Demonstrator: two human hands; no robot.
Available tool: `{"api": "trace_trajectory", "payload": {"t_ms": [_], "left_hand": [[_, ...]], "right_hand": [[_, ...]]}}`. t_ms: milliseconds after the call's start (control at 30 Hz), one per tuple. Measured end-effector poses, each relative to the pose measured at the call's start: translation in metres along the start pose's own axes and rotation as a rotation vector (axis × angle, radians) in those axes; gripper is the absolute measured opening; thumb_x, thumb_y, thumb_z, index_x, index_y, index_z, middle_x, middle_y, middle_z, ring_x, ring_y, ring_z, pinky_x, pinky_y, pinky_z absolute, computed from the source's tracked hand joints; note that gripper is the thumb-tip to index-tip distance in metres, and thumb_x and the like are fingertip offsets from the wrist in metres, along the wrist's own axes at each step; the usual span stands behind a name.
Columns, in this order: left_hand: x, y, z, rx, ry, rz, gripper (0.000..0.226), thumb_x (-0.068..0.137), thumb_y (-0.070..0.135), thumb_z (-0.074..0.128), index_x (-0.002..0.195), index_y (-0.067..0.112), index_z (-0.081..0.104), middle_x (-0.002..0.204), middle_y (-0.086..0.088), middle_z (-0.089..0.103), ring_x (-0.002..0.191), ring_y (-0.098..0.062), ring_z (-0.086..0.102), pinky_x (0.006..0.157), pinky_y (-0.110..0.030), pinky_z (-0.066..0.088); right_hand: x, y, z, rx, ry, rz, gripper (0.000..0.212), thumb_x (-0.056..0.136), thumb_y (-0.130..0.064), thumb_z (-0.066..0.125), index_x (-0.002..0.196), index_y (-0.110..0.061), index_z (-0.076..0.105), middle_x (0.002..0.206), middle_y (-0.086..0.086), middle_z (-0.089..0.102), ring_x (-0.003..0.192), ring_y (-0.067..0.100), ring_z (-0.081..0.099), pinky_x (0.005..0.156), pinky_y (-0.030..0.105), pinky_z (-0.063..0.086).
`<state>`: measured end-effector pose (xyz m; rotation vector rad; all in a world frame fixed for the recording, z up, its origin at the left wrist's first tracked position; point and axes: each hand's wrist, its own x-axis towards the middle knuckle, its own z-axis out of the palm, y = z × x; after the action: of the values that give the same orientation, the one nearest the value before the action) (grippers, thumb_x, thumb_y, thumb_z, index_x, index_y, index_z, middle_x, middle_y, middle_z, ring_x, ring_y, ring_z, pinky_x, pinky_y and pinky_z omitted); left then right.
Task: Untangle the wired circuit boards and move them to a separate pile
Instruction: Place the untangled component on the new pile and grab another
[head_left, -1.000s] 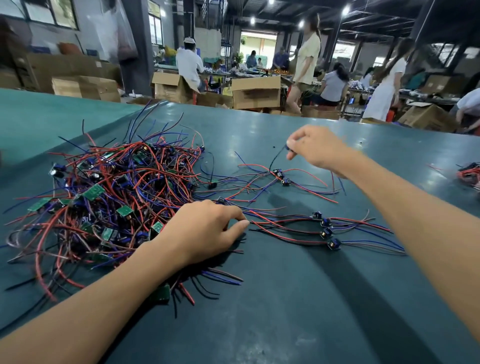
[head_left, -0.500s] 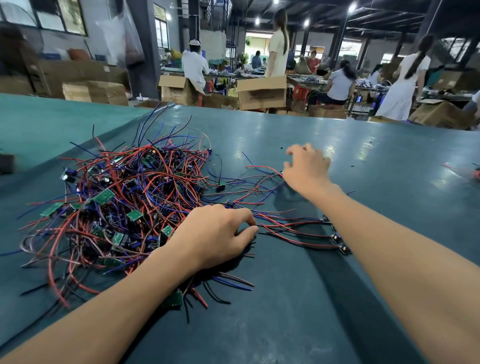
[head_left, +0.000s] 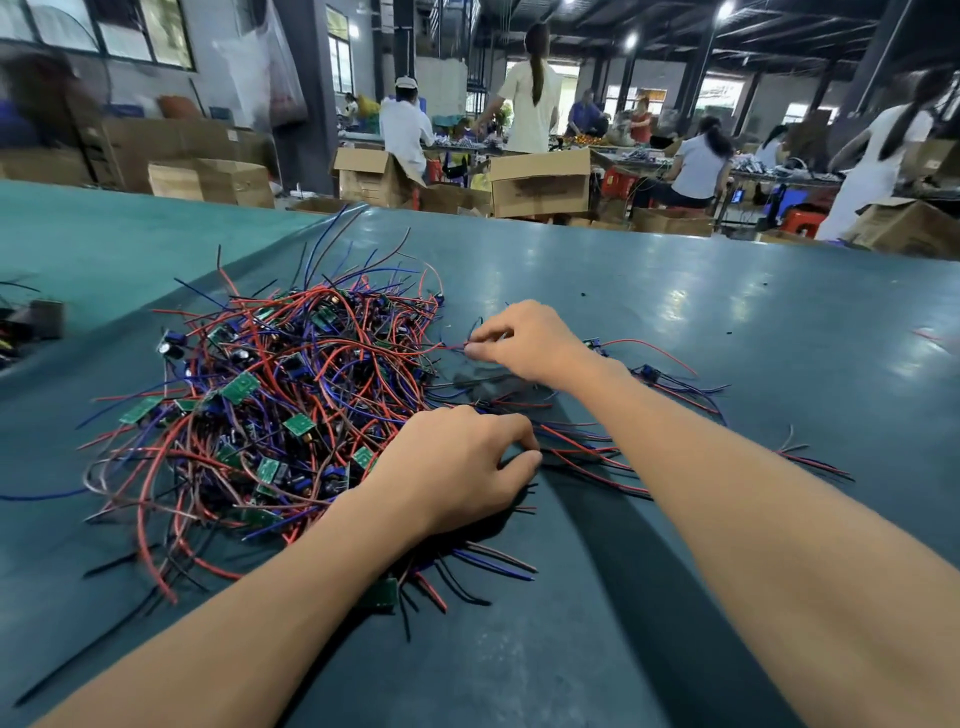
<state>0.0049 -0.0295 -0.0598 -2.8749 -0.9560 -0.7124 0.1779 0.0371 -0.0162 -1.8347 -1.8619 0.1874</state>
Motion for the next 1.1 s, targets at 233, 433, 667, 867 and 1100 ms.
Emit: {"api": "trace_trajectory", "payload": {"t_ms": [233,433,667,867,1100], "left_hand": [[0.0,0.0,-0.001,-0.017,-0.009,-0.002,0.03,0.095,0.057,0.044,0.111,0.037,0.06,0.081,-0.002,0.071,0.087,-0.028,0.067,0.065,-0.034,0.037],[0.0,0.0,-0.001,-0.019,0.004,0.002,0.028,0.095,0.056,0.046,0.109,0.037,0.059,0.077,-0.002,0.07,0.085,-0.027,0.066,0.064,-0.032,0.034],[-0.001,-0.001,0.0,-0.032,-0.01,-0.015,0.028,0.094,0.057,0.045,0.109,0.038,0.058,0.078,-0.001,0.07,0.084,-0.027,0.066,0.065,-0.033,0.037],[-0.001,-0.002,-0.001,-0.076,0.008,-0.048,0.027,0.094,0.056,0.047,0.107,0.037,0.062,0.083,-0.001,0.072,0.088,-0.028,0.067,0.072,-0.034,0.046],[-0.001,-0.002,-0.008,-0.254,0.088,-0.061,0.027,0.098,0.049,0.051,0.102,0.028,0.067,0.072,-0.002,0.067,0.08,-0.029,0.065,0.07,-0.036,0.052]], "right_hand": [[0.004,-0.02,-0.037,0.789,0.092,0.237,0.02,0.091,-0.017,0.067,0.106,-0.006,0.074,0.092,0.007,0.076,0.076,0.013,0.069,0.069,0.027,0.043],[0.002,-0.03,-0.051,1.129,0.079,0.266,0.019,0.095,-0.016,0.059,0.111,-0.006,0.065,0.099,0.011,0.071,0.084,0.026,0.071,0.074,0.032,0.049],[-0.003,-0.036,-0.059,1.308,0.046,0.228,0.014,0.096,-0.01,0.056,0.107,-0.002,0.059,0.091,0.015,0.07,0.082,0.031,0.072,0.078,0.039,0.058],[-0.014,-0.045,-0.086,1.363,0.078,0.131,0.017,0.096,-0.015,0.058,0.105,-0.004,0.066,0.083,0.01,0.068,0.061,0.018,0.064,0.058,0.03,0.054],[-0.048,-0.058,-0.133,1.343,0.091,-0.049,0.025,0.097,-0.016,0.054,0.114,-0.007,0.07,0.084,0.005,0.061,0.054,0.009,0.035,0.05,0.021,0.023]]}}
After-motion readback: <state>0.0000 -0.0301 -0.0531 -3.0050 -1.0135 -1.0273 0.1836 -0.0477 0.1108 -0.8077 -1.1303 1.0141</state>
